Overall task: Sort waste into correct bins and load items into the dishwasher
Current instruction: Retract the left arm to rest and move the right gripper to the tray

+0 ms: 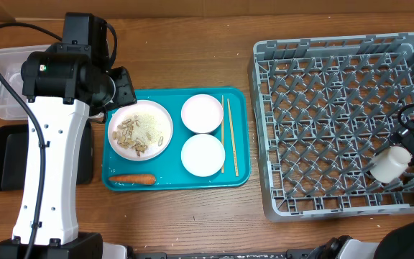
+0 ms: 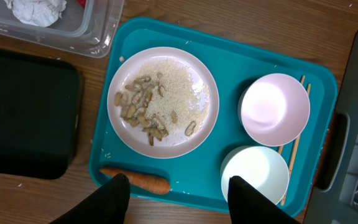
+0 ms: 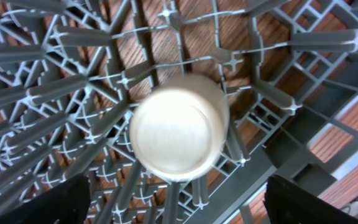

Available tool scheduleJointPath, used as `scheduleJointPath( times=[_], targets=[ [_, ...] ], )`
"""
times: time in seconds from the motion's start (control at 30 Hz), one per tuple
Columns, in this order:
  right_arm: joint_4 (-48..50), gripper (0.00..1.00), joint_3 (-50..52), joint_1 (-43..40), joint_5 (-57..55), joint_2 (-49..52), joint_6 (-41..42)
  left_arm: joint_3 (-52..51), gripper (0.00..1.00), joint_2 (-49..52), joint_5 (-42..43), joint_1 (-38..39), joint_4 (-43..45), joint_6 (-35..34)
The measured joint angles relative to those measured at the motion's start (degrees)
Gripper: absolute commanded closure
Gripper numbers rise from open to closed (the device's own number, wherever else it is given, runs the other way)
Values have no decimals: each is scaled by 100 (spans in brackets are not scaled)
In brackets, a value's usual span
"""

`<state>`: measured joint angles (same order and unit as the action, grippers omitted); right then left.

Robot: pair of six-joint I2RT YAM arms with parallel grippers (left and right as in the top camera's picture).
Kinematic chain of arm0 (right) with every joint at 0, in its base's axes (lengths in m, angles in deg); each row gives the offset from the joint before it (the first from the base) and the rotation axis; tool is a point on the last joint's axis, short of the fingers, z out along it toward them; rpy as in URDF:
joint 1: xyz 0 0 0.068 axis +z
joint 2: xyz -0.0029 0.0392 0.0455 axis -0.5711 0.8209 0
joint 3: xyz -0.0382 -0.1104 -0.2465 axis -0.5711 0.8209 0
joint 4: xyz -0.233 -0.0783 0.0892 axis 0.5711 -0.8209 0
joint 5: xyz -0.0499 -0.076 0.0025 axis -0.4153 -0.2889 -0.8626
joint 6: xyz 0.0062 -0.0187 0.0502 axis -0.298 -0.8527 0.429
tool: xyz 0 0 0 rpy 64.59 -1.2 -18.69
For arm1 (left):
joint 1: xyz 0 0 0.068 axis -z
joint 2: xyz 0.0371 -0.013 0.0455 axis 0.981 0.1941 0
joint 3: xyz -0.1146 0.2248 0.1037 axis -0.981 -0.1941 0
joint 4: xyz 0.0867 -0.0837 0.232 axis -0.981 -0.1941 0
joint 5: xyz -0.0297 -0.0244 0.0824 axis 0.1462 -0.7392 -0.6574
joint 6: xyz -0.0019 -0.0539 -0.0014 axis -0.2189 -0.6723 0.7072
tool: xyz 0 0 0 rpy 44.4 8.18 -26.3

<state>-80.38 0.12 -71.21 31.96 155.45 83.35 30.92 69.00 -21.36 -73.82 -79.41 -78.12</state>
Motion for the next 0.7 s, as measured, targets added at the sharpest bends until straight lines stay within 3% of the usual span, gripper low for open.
scheduleJointPath(
  times=[0.13,0.27,0.43,0.53,0.7],
  targets=[
    [90,0,0,0,258,0,4,0,35,0,2,0,-48,-15],
    [273,9,0,0,1176,0,-177,0,31,0,0,0,-133,-22],
    [144,8,-76,168,2361,0,-748,0,24,0,-37,0,-179,-26],
    [15,8,-339,651,2625,-11,-927,0,22,0,-98,0,-197,-63],
    [37,8,-992,2190,2817,-129,-1049,0,21,0,-136,-2,-212,-90]
  ],
)
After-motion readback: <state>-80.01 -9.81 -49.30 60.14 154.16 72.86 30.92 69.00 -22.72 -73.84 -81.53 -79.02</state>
